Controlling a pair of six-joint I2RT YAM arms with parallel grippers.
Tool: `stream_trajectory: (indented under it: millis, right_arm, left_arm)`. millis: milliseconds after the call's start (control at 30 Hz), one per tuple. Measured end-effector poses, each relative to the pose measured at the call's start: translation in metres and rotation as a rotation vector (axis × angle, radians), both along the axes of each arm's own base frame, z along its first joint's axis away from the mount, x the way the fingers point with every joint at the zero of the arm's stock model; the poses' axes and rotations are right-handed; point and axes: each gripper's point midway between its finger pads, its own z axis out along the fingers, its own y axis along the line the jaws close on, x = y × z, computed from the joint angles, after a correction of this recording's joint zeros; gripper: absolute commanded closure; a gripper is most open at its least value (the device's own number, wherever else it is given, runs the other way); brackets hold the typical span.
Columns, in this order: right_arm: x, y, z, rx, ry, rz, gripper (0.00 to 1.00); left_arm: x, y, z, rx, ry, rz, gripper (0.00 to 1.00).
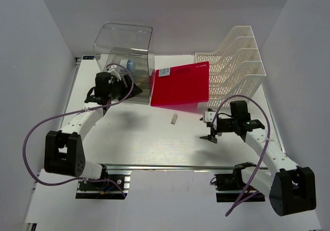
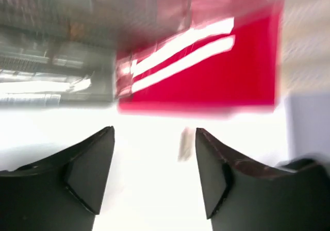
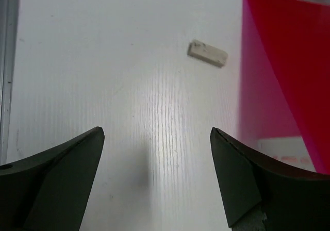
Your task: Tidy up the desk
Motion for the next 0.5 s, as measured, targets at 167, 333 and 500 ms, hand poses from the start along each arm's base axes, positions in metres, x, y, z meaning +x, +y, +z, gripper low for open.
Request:
stream_trajectory:
  millis: [167,333,500]
  right_arm:
    - [-0.008,0.031,-0.008,-0.064,-0.056,0.210,0.18]
    - [0.019,0.067,-0.027,-0.235,-0.122,0.405,0.27]
    - [0.046,0.100,-0.047,-0.404,-0.197,0.552,0.31]
  left_arm:
    - [-0.056,0.011,-0.033,0.136,-0.012,-0.113,0.19]
    - [-0.078,0.031,0.006,0.233,-0.226,-0.062,0.19]
    - [-0.090,0.068,0.076,0.319,-0.510,0.148,0.17]
